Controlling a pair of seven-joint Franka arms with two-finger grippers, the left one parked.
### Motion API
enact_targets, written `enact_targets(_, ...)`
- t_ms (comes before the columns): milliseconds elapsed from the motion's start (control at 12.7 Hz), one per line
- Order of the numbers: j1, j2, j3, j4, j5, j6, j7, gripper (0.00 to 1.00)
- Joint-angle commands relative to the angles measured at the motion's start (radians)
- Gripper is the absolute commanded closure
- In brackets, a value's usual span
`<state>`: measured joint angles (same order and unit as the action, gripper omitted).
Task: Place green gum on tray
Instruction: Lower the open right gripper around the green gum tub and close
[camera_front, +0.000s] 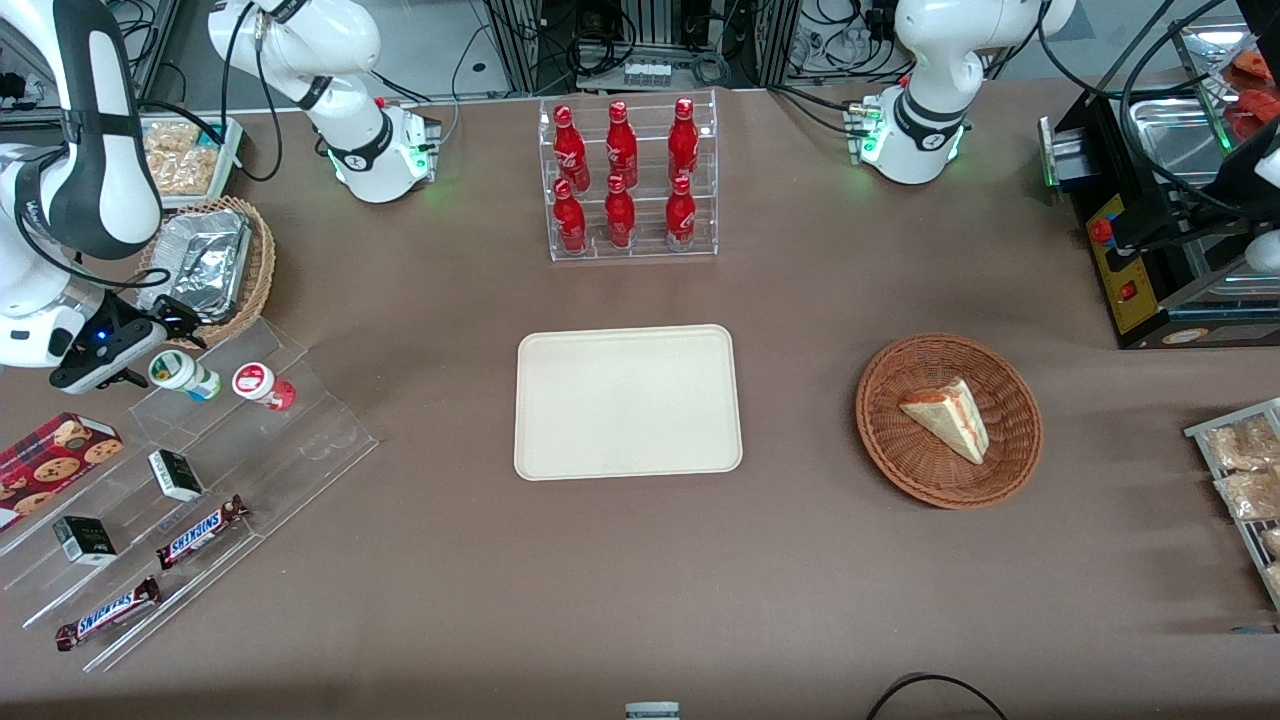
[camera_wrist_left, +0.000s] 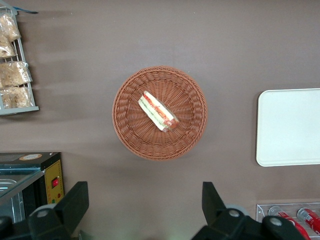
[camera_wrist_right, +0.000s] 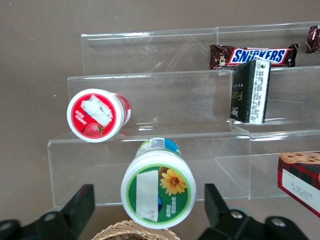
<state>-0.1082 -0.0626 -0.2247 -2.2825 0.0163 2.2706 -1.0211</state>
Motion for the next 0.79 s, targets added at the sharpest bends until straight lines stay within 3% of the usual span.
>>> enact_targets(0,0.007,-0.017,-0.009,-0.023,0.02,0.039,-0.014,0.5)
enact_targets(79,0.008,-0.016,-0.009,-0.023,0.02,0.043,-0.013,0.91)
enact_targets(158,0.013,-0.016,-0.007,-0.02,0.02,0.044,-0.013,1.0)
enact_targets(474,0.018,-0.031,-0.002,0.029,0.014,-0.026,-0.017,1.0)
enact_targets(711,0.019,-0.031,0.037,0.173,0.016,-0.236,0.001,1.0)
